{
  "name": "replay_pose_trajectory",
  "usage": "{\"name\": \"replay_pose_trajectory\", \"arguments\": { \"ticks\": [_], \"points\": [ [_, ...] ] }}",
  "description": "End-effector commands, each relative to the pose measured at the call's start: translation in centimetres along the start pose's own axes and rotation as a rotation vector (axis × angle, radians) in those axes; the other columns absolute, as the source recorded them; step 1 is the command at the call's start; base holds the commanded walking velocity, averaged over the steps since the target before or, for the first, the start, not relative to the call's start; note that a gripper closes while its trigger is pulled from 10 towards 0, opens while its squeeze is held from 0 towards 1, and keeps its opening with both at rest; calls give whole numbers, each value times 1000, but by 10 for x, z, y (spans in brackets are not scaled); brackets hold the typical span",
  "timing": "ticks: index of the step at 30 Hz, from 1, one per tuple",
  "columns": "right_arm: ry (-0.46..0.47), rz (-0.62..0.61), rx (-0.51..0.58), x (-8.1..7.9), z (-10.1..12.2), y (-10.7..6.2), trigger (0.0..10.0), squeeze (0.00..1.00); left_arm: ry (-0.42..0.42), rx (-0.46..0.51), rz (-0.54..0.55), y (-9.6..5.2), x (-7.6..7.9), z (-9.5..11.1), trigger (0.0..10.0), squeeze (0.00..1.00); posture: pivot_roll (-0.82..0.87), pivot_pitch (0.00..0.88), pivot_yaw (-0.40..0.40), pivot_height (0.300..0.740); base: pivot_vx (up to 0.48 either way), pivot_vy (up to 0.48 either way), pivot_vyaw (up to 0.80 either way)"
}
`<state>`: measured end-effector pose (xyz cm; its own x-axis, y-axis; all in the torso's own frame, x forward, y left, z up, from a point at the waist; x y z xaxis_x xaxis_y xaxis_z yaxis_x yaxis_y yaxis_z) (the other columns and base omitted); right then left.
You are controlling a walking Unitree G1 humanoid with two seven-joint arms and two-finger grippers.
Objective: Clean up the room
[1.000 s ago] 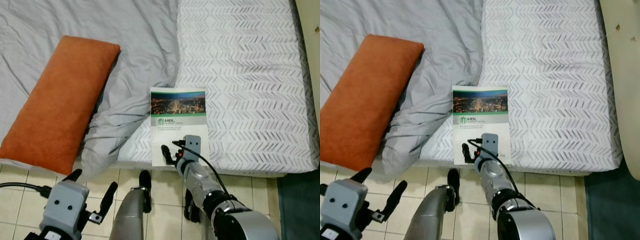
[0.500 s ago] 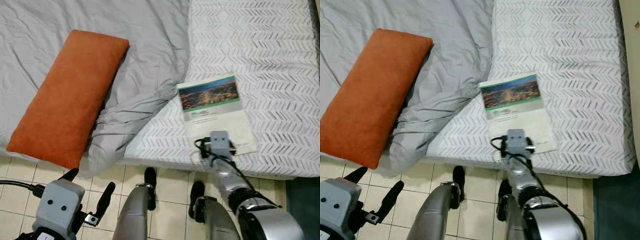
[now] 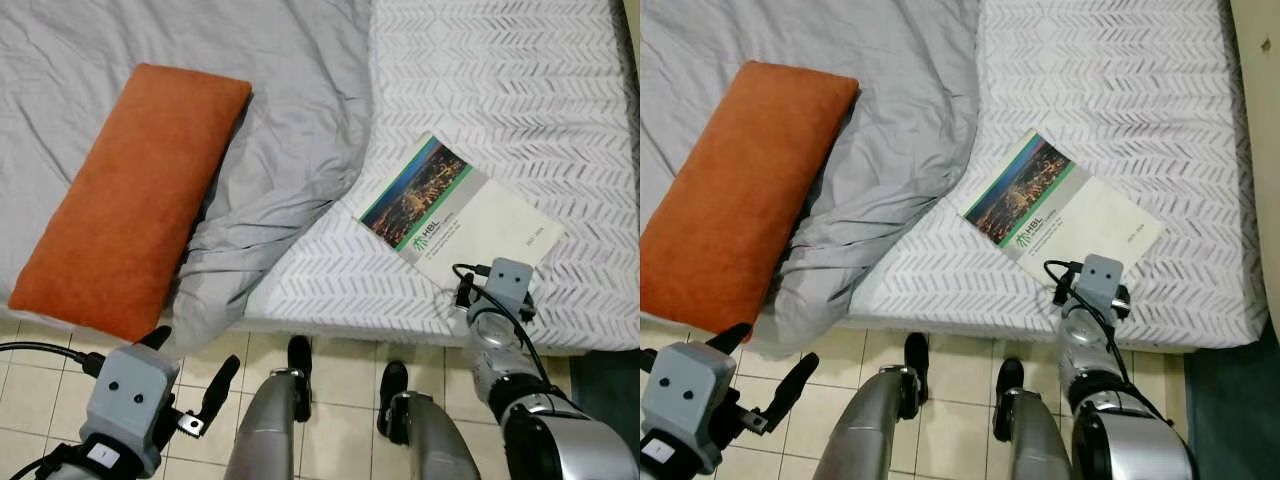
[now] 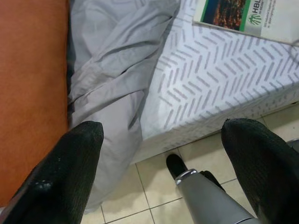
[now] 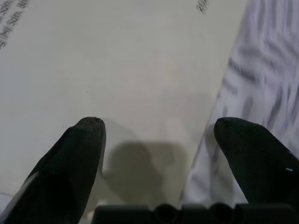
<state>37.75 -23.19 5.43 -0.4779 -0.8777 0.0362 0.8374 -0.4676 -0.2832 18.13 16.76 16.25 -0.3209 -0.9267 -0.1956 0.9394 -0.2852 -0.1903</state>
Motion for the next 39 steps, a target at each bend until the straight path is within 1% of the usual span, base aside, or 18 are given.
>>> {"name": "replay_pose_trajectory", "arguments": {
  "ticks": [1,2,4,6,7,9,10,14,17,21,23,26,27,30,33,34,36,39],
  "points": [
    [32,14,-202,-2,-56,-17,10000,0,-10,-38,3,-1,0,-8,10000,0,307,669,114,740,0,0,0],
    [11,50,-202,-12,-57,-20,10000,0,-11,-32,0,1,0,-7,10000,0,308,662,112,740,0,0,0],
    [-58,75,-190,-21,-58,-23,10000,0,-9,-22,1,4,0,-6,10000,0,310,659,112,740,0,0,0],
    [-209,51,-142,-14,-54,-21,10000,0,-9,-16,9,6,-2,-5,10000,0,312,652,112,740,0,0,0],
    [-307,19,-119,-4,-51,-17,10000,0,-7,-14,13,6,-3,-4,10000,0,311,645,106,740,0,0,0],
    [-429,-37,-86,13,-44,-11,10000,0,-5,-14,20,6,-5,-4,10000,0,308,644,104,740,0,0,0],
    [-429,-37,-86,13,-44,-11,10000,0,-5,-14,20,6,-5,-4,10000,0,308,644,104,740,0,0,0],
    [-621,-119,1,49,-18,3,10000,0,-10,-29,39,3,-8,-9,10000,0,299,662,94,740,0,0,0],
    [-721,-143,50,61,-4,9,10000,0,-14,-31,41,2,-6,-9,10000,0,291,661,89,740,0,0,0],
    [-865,-163,150,69,24,16,10000,0,-10,-35,43,3,-6,-10,10000,0,286,657,86,740,0,0,0],
    [-852,-170,171,72,35,19,10000,0,-9,-33,45,4,-6,-10,10000,0,279,656,82,740,0,0,0],
    [-775,-152,199,70,47,21,10000,0,-12,-28,46,6,-7,-11,10000,0,270,655,79,740,0,0,0],
    [-767,-107,204,60,46,20,10000,0,-14,-28,45,8,-6,-12,10000,0,258,653,72,740,0,0,0],
    [-802,-84,225,51,47,19,10000,0,-19,-22,46,9,-6,-11,10000,0,255,648,69,740,0,0,0],
    [-825,-142,296,52,63,20,10000,0,-21,-14,47,13,-3,-11,10000,0,253,643,67,740,0,0,0],
    [-736,-156,324,50,74,19,10000,0,-31,-16,52,17,0,-14,10000,0,241,638,48,740,0,0,0],
    [-625,-124,334,42,75,18,10000,0,-49,-25,66,23,2,-21,10000,0,218,611,19,740,0,0,0],
    [-361,-7,273,28,56,13,10000,0,-60,-17,85,31,2,-25,10000,0,196,557,-4,740,0,0,0]
  ]
}}
Point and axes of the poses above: a point about 5 cm out from each wrist's last joint towards the gripper, its own y axis pointing out of the wrist towards the gripper, its own z axis along the axis of the wrist's last joint, x = y × z, the point moved 4 cm from there along y, pointing out of the wrist towards the gripper, and after that the axes turned 3 degrees about -y, right-handed, at the moved point
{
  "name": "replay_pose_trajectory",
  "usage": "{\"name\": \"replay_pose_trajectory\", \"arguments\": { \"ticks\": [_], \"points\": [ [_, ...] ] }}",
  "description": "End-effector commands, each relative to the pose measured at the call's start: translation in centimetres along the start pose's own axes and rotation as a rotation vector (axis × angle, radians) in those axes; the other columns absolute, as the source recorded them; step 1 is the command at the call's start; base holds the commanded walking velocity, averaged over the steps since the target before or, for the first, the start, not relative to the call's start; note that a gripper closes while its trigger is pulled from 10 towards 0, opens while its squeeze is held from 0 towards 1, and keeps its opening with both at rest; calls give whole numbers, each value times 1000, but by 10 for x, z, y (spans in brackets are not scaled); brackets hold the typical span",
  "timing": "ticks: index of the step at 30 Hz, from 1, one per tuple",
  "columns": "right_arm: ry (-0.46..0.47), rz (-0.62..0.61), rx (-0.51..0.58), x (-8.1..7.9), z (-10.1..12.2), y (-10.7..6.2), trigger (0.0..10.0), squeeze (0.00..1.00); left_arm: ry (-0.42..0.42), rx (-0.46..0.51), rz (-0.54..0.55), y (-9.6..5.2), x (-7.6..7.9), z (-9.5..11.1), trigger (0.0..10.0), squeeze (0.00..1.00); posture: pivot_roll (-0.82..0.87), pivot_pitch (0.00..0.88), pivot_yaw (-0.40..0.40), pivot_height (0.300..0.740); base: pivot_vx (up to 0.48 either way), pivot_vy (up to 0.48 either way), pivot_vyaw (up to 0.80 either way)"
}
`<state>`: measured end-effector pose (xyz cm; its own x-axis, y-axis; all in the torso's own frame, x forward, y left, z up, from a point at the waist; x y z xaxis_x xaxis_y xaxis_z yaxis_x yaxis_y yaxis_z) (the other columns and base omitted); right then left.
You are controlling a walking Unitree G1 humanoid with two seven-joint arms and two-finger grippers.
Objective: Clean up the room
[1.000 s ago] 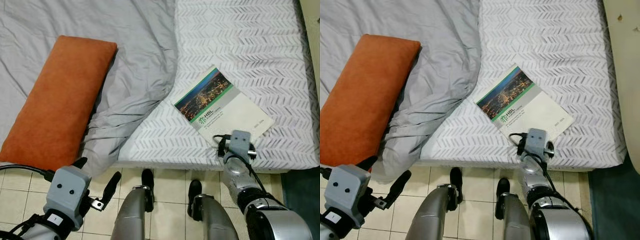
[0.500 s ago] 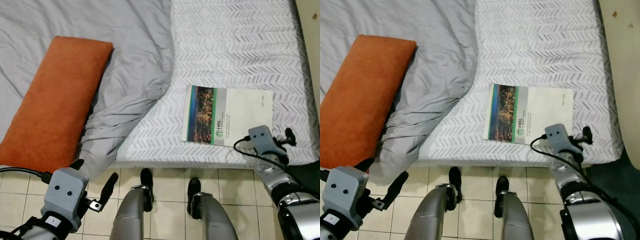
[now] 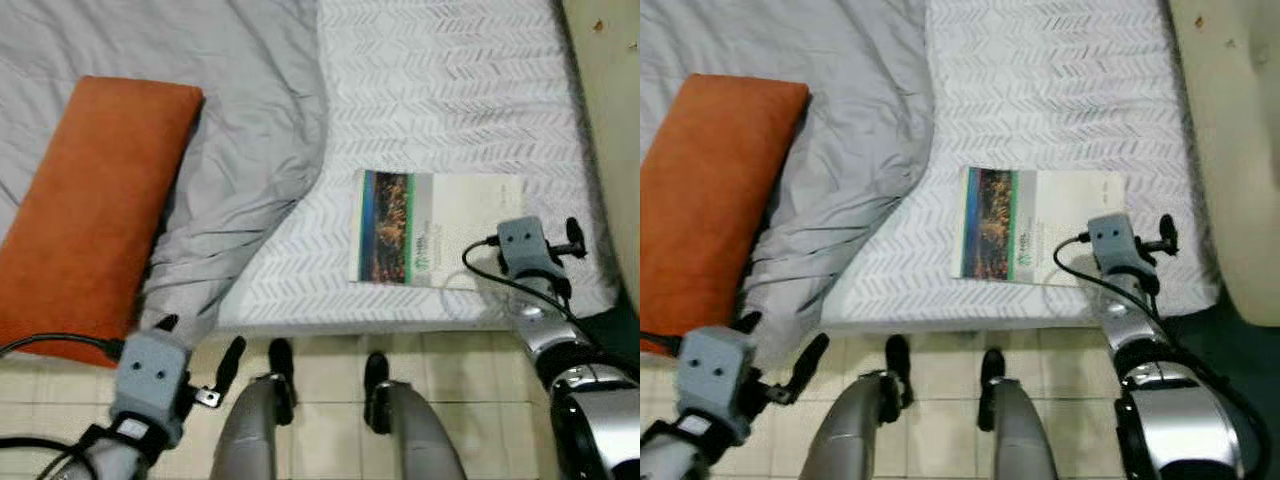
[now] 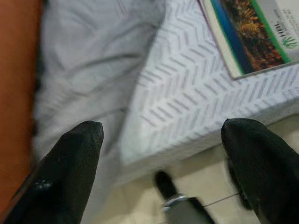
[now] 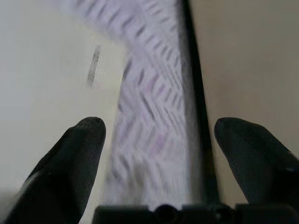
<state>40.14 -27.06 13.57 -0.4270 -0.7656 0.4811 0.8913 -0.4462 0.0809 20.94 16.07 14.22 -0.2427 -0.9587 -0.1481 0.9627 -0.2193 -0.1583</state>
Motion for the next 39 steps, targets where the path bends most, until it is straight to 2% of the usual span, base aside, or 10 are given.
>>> {"name": "replay_pose_trajectory", "arguments": {
  "ticks": [1,3,5,7,10,15,19,23,30,39],
  "points": [
    [165,69,-105,-16,-30,-17,10000,0,6,-31,13,0,0,-10,10000,0,196,557,-4,740,0,0,0],
    [235,109,-124,-26,-37,-25,10000,0,0,-33,16,5,0,-15,10000,0,173,489,-23,740,0,0,0],
    [415,170,-156,-48,-59,-70,10000,0,-11,-49,34,23,-8,-32,10000,0,121,392,-51,740,0,0,0],
    [445,173,-166,-50,-63,-80,10000,0,-15,-55,41,28,-11,-36,10000,0,111,381,-57,740,0,0,0],
    [559,116,-159,-34,-72,-122,10000,0,-14,-60,41,54,-14,-53,10000,0,58,246,-57,740,0,0,0],
    [593,127,-79,-23,-67,-143,10000,0,14,-14,14,80,-8,-57,10000,0,27,117,-24,740,0,0,0],
    [587,138,4,-8,-61,-145,10000,0,139,210,12,93,-4,-28,10000,0,-10,18,15,740,0,0,0],
    [552,162,7,-6,-65,-141,10000,0,126,262,34,103,-3,-21,10000,0,-32,0,32,740,0,0,0],
    [454,214,-51,-14,-74,-128,10000,0,-206,112,10,136,4,-39,10000,0,-43,0,51,740,-156,177,0],
    [458,302,-81,-28,-81,-138,10000,0,-204,70,11,139,-1,-57,10000,0,-33,0,43,740,0,459,-234]
  ]
}}
Point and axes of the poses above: a point about 5 cm out from each wrist's last joint towards the gripper, its own y axis pointing out of the wrist towards the gripper, its own z axis along the axis of the wrist's last joint, x = y × z, the point moved 4 cm from there along y, pointing out of the wrist towards the gripper, and after that the axes turned 3 degrees about -y, right-handed, at the moved point
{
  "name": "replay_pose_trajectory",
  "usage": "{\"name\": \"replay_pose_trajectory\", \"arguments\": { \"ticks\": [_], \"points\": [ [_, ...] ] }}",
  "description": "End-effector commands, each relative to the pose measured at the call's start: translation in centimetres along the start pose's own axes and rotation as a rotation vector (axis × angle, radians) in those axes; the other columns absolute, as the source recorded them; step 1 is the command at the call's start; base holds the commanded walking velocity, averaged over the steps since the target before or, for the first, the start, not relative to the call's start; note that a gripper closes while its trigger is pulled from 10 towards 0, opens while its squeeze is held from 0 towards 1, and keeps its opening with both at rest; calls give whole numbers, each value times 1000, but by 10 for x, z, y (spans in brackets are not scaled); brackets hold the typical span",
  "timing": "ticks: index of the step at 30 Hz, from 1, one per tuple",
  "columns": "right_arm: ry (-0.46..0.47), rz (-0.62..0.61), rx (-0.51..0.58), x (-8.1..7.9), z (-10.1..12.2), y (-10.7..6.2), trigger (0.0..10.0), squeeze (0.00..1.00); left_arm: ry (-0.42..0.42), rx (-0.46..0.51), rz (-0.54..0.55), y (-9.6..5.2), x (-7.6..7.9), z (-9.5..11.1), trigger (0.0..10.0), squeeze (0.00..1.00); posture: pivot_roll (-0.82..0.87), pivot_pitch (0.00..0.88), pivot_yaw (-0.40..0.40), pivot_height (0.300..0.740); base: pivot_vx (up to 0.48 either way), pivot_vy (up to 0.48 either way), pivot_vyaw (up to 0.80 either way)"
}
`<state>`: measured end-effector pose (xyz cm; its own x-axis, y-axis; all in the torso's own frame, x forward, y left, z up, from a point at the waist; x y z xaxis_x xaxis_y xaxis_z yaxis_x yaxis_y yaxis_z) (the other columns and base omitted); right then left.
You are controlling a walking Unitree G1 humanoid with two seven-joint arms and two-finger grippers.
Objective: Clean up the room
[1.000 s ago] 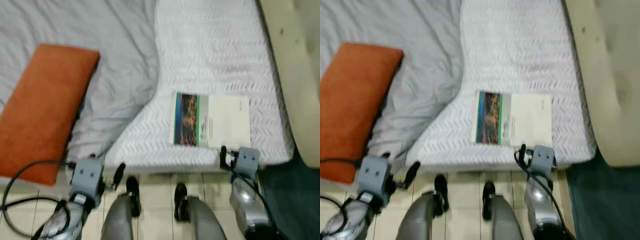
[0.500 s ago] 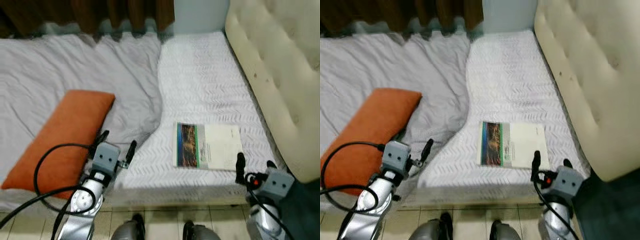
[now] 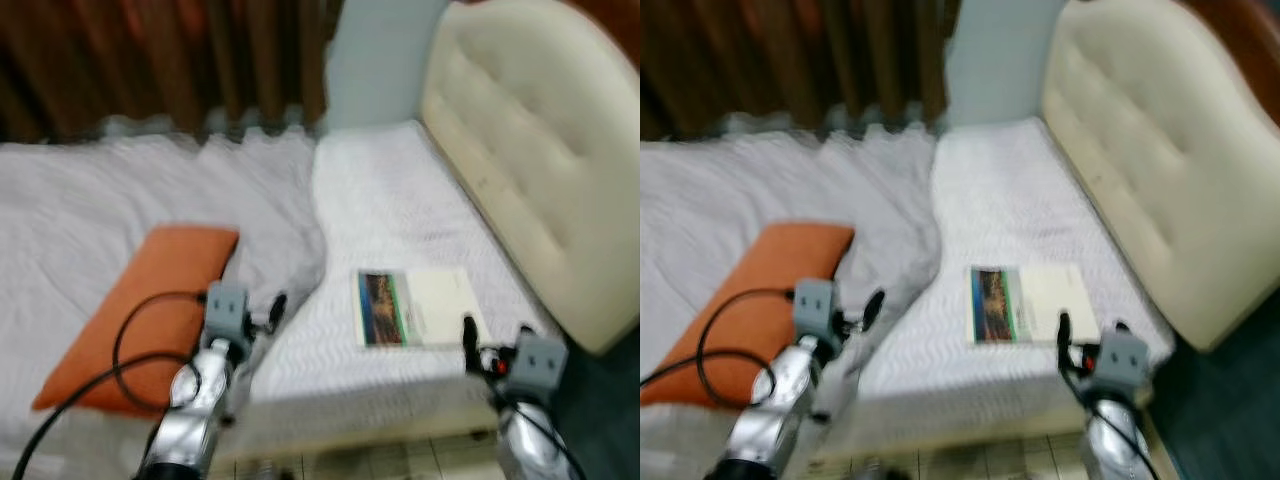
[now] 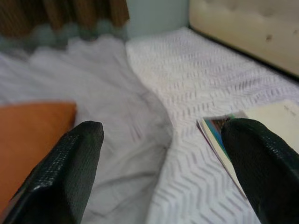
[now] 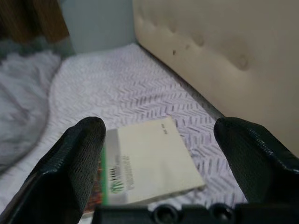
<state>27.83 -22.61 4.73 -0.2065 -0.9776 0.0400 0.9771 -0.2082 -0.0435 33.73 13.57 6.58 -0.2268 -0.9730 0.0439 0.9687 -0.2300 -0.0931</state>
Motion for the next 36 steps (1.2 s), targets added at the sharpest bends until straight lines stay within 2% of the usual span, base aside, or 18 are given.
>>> {"name": "replay_pose_trajectory", "arguments": {
  "ticks": [1,5,10,16,19,22,29,36],
  "points": [
    [-10,21,-43,-3,-8,1,10000,0,-15,4,23,-1,-7,-1,10000,0,-29,0,38,740,0,469,-800],
    [-16,32,-41,-5,-8,4,10000,0,-21,11,35,0,-8,-1,10000,0,-18,0,30,740,0,471,-400],
    [-15,84,-51,-11,-9,6,10000,0,-74,15,86,-3,-9,-4,10000,0,-7,0,21,740,0,472,0],
    [-13,132,-63,-19,-10,8,10000,0,-79,-3,93,-7,-8,-12,10000,0,6,0,4,740,0,472,557],
    [-36,139,-78,-20,-13,9,10000,0,37,-51,91,-8,-11,-20,10000,0,6,0,-2,740,0,160,175],
    [-46,150,-80,-19,-14,6,10000,0,34,-44,83,-6,-11,-17,10000,0,1,2,-20,740,0,0,0],
    [-70,159,-97,-12,-17,3,10000,0,-22,-38,98,-6,-8,-19,10000,0,-9,9,-34,740,389,280,0],
    [-67,165,-104,-15,-19,3,10000,0,-36,-56,91,-7,-8,-23,10000,0,-4,19,-28,740,398,267,0]
  ]
}}
Point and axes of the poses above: a point about 5 cm out from each wrist's last joint towards the gripper, its own y axis pointing out of the wrist towards the gripper, its own z axis along the axis of the wrist's last joint, x = y × z, the point moved 4 cm from there along y, pointing out of the wrist towards the gripper, and after that the axes turned 3 degrees about -y, right-handed, at the moved point
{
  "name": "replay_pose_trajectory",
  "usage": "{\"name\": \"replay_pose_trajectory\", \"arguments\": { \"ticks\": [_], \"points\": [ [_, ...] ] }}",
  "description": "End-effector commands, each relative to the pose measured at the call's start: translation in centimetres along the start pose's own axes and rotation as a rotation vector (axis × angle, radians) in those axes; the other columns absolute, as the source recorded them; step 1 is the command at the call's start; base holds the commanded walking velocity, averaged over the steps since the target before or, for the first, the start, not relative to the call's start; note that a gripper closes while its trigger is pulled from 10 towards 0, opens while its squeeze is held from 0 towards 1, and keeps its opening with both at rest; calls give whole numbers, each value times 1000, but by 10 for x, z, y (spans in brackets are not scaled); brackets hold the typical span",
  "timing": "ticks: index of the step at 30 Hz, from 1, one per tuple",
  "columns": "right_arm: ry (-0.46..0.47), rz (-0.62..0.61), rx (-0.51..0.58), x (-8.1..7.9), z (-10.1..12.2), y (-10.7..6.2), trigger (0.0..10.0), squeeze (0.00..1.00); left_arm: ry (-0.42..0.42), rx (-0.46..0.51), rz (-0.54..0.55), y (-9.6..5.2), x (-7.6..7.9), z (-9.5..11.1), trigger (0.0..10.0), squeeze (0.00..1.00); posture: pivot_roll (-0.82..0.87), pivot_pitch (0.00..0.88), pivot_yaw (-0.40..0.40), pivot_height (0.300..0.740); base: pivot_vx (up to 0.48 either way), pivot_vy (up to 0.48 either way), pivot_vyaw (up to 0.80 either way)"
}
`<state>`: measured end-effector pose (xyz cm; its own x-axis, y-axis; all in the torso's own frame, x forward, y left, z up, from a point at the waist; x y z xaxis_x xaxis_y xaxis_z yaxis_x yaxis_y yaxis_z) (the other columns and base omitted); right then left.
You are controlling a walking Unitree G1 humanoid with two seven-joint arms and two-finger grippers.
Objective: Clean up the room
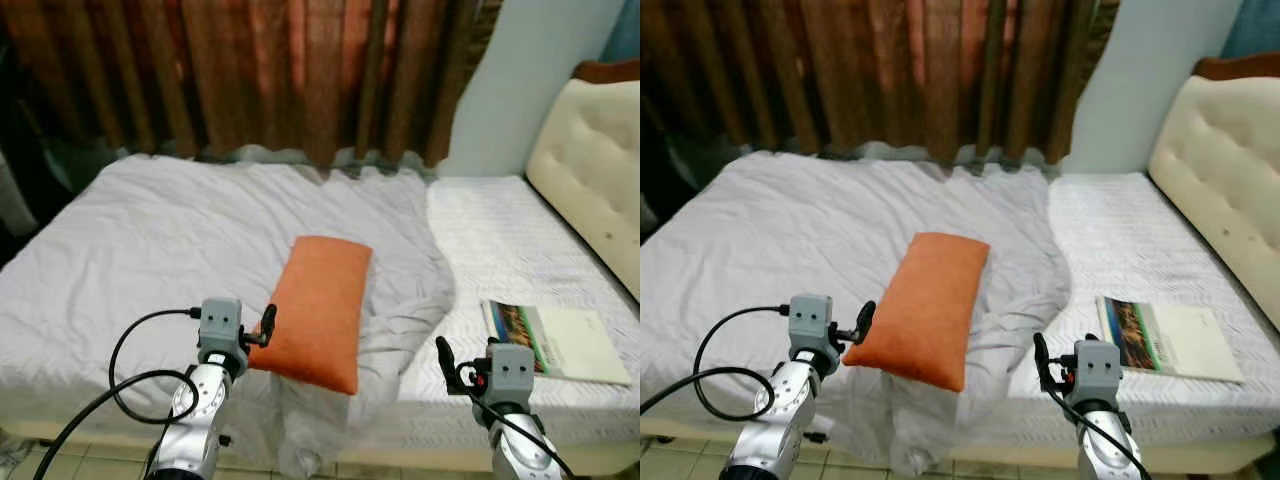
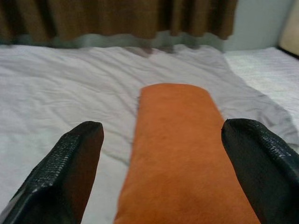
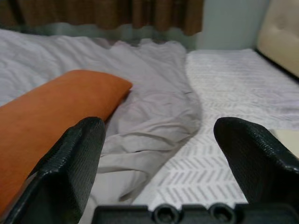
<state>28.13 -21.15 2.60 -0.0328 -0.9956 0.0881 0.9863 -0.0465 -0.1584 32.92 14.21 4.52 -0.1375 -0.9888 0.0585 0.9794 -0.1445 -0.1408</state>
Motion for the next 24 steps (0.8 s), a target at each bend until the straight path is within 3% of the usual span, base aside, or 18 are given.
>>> {"name": "replay_pose_trajectory", "arguments": {
  "ticks": [1,10,13,16,21,24],
  "points": [
    [-4,-1,0,1,2,2,10000,0,-9,-15,1,1,-2,-2,10000,0,-4,19,-28,740,398,266,0],
    [22,23,-6,-8,3,7,10000,0,4,-16,-7,2,-2,-1,10000,0,1,25,-22,740,384,287,0],
    [17,28,-14,-9,1,8,10000,0,6,-16,-10,2,-2,0,10000,0,1,26,-22,740,379,296,-800],
    [17,21,-13,-8,2,9,10000,0,14,-19,-14,3,-1,0,10000,0,2,32,-21,740,379,294,0],
    [21,19,-17,-8,0,10,10000,0,48,-31,-34,5,1,0,10000,0,2,36,-19,740,385,286,0],
    [15,12,-19,-8,0,9,10000,0,117,-53,-48,10,-1,1,10000,0,1,36,-13,740,465,0,0]
  ]
}}
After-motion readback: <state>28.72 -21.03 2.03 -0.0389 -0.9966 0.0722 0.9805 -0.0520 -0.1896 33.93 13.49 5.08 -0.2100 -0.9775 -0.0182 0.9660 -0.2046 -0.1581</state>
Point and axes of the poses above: a point about 5 cm out from each wrist's last joint towards the gripper, its own y axis pointing out of the wrist towards the gripper, its own z axis along the axis of the wrist's last joint, x = y × z, the point moved 4 cm from there along y, pointing out of the wrist towards the gripper, and after that the axes turned 3 degrees about -y, right-handed, at the moved point
